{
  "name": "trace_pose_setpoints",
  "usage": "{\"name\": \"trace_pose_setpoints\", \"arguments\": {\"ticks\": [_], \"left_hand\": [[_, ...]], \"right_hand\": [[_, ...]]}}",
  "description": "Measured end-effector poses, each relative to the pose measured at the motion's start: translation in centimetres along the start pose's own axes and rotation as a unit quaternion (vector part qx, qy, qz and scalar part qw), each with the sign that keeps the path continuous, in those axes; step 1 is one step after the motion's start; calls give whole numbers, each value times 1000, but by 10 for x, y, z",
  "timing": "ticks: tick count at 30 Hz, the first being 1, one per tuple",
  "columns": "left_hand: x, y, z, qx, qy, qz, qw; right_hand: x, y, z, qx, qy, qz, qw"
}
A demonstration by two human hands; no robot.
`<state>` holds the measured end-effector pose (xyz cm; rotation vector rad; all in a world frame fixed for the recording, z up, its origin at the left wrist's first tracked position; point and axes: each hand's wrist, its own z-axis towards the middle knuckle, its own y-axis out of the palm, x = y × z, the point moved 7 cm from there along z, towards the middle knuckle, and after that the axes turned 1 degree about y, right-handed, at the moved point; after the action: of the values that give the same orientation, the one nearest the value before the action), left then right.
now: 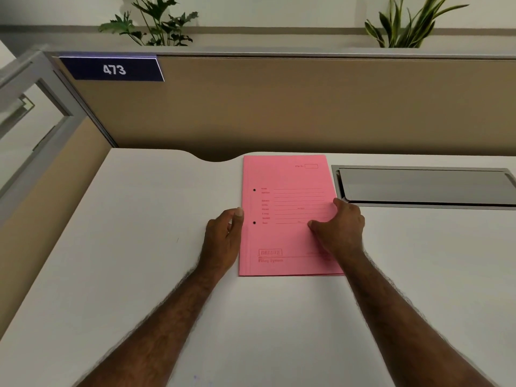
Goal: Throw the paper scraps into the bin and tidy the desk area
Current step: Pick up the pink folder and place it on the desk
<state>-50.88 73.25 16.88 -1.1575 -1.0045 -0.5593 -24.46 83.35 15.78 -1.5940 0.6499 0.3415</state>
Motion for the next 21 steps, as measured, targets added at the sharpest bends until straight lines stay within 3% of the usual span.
{"name": "trace_pose_setpoints", "arguments": {"ticks": [10, 21], "left_hand": [[3, -14, -59, 16, 4, 11, 1000], [17, -45, -176, 37, -28, -14, 999]], "right_hand": [[19, -16, -54, -11, -12, 6, 1000], [43, -55, -172, 26, -30, 22, 999]]}}
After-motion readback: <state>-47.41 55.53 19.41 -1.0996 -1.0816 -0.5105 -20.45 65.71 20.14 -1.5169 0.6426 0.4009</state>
